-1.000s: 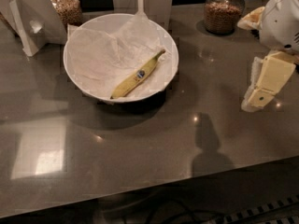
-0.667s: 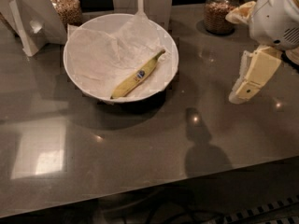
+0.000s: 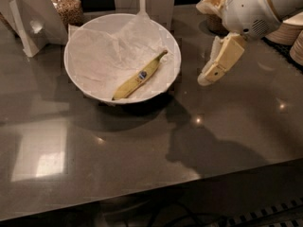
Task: Pick banana from white bowl
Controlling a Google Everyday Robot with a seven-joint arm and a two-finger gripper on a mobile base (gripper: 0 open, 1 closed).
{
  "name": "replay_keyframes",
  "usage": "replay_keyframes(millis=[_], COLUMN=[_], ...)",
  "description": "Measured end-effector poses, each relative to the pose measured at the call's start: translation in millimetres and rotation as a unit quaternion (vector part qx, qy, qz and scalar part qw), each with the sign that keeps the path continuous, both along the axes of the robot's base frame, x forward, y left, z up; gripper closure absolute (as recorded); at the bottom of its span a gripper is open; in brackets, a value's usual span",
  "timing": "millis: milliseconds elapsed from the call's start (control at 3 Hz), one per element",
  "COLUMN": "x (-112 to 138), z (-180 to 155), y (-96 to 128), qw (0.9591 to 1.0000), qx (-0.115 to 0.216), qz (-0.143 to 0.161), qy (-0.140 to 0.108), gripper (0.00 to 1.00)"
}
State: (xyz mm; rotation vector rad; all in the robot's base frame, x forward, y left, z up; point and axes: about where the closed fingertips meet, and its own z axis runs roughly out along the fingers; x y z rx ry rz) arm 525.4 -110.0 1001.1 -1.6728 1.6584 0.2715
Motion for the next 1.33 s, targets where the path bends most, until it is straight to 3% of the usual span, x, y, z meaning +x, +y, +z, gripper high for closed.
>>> replay_keyframes(millis=[333,667,1333], x=[0,6,32], z=[0,-3,-25], y=[0,13,57], qw=[1.0,0.9997,0.9956], qx=[0.0,0.005,0.02], qz=[0.0,0.021,0.087], qy=[0.0,-0.012,-0.03], gripper=[0.0,0.0,0.0])
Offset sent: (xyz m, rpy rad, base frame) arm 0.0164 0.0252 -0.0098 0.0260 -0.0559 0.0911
